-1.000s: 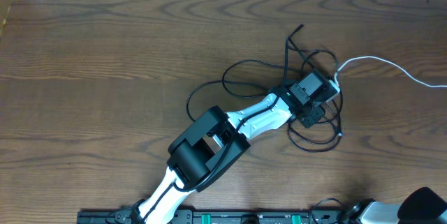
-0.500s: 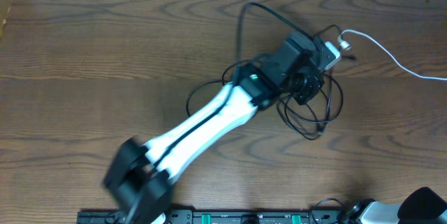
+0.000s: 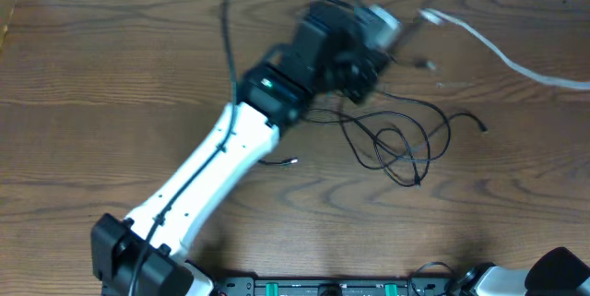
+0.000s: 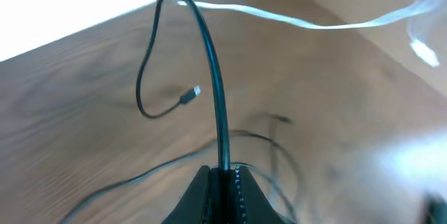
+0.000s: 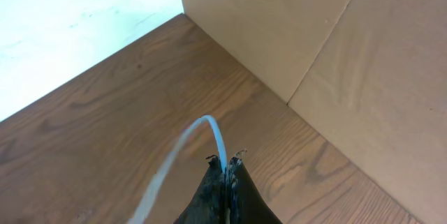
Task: Untangle cables
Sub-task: 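Lift the black cable with the left gripper and pull it to the upper left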
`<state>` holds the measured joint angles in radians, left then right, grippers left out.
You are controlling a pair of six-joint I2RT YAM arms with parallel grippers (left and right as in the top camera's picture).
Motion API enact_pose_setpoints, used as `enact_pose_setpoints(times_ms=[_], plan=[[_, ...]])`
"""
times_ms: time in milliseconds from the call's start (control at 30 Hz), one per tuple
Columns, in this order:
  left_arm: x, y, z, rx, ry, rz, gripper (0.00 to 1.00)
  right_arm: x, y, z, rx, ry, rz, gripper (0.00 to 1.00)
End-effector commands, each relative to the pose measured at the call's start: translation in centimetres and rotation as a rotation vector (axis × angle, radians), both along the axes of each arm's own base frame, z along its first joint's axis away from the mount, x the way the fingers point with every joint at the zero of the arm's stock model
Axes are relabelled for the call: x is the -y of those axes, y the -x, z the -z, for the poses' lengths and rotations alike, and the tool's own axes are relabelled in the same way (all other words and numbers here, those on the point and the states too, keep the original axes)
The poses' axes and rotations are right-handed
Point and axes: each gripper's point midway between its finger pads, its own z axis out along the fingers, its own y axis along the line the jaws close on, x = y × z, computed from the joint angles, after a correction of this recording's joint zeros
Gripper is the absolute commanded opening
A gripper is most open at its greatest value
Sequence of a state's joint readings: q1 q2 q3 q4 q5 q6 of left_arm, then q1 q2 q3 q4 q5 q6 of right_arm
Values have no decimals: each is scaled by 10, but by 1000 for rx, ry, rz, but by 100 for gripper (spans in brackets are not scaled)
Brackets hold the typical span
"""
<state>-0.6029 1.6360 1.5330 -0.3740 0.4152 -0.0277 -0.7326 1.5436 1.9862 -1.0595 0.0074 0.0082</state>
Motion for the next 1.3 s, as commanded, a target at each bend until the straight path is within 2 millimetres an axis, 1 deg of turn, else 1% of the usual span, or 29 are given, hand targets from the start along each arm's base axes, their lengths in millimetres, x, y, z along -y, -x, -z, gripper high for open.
enact_pose_setpoints(times_ms=[0, 67, 167, 267, 333, 367, 433, 533, 633, 767, 900, 1133, 1267], plan=[[-54, -44, -12, -47, 55, -284, 7, -5, -4, 6, 2, -27, -15, 1], [-76, -57, -12, -61, 72, -348, 7, -5, -4, 9, -3, -32, -15, 1], [-113, -77, -12, -99, 107, -460, 7, -4, -5, 14, -12, -39, -14, 1], [-145, -89, -9, -116, 116, -539, 7, -3, -6, 20, -19, -46, -14, 1], [-161, -93, -7, -123, 111, -568, 7, -3, -7, 21, -19, -45, -14, 1], [-164, -93, -5, -126, 104, -572, 7, -2, -7, 21, -16, -44, -15, 1], [-168, -92, 0, -127, 72, -564, 7, -1, -8, 19, -9, -37, -15, 1], [-168, -85, 9, -117, -4, -519, 7, 0, -10, 17, -1, -30, -16, 1], [-171, -79, 18, -131, -54, -506, 8, 3, -13, 22, -10, -34, -18, 1], [-178, -77, 24, -145, -85, -535, 7, 9, -21, 40, -52, -57, -34, 1], [-179, -77, 25, -147, -91, -541, 8, 13, -34, 63, -88, -97, -64, 1], [-180, -74, 29, -164, -104, -543, 8, 27, -48, 90, -140, -110, -83, 1], [-181, -73, 30, -171, -108, -543, 7, 44, -52, 108, -187, -90, -57, 1]])
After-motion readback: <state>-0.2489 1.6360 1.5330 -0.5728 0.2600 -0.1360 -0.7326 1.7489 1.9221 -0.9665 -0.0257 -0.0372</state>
